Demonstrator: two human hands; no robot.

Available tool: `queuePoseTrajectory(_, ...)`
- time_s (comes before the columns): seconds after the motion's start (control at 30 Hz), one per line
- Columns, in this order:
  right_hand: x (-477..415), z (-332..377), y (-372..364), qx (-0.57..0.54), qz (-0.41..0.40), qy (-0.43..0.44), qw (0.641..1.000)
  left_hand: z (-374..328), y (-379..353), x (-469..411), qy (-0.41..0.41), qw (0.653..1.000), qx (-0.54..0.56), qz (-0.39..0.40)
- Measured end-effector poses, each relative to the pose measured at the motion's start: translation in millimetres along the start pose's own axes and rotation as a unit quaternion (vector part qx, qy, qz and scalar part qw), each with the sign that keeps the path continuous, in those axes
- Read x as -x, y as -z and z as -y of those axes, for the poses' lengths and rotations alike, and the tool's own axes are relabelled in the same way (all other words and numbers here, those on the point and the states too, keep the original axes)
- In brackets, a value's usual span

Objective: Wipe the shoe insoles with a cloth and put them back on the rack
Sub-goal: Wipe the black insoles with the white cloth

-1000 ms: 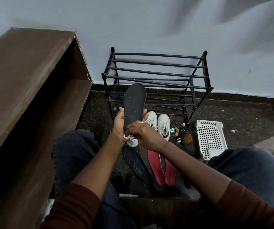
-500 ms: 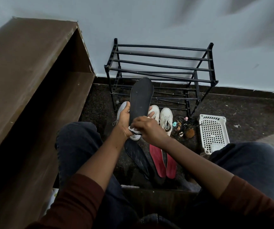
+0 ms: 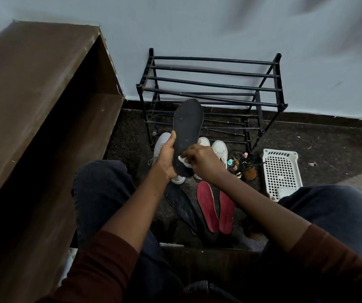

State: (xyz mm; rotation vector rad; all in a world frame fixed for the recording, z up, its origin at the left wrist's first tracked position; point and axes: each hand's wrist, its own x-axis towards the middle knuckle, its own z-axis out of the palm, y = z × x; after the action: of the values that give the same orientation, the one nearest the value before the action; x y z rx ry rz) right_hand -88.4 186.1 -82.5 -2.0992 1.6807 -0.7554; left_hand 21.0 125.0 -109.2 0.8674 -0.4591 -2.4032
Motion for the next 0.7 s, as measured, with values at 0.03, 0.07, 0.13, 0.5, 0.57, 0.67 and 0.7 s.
queuePoseTrajectory(0.03,4,1,-1,-0.012,0.002,0.0,1.0,-1,1,-1,-0.001,1.0,0.002,-0.008)
queuePoseTrajectory(0.07,10,2,-2,-0.025,0.006,0.0,1.0,-1,2,0,-0.004,1.0,0.007,-0.017)
queuePoseTrajectory(0.13,21,5,-4,-0.049,0.006,0.011,0.999,-1,2,1,-0.017,0.999,0.015,-0.026)
queuePoseTrajectory(0.5,-2,8,0,-0.025,-0.019,0.051,0.998,4,3,5,0.002,1.0,0.016,-0.008)
queuePoseTrajectory(0.57,-17,2,3,-0.003,-0.043,0.014,0.999,10,3,6,0.006,1.0,0.017,-0.016)
queuePoseTrajectory(0.67,-34,-9,8,0.0,-0.073,-0.065,0.995,14,2,6,0.013,1.0,0.011,-0.014)
queuePoseTrajectory(0.7,-36,-11,10,-0.005,-0.08,-0.083,0.993,14,2,6,0.014,1.0,0.009,-0.011)
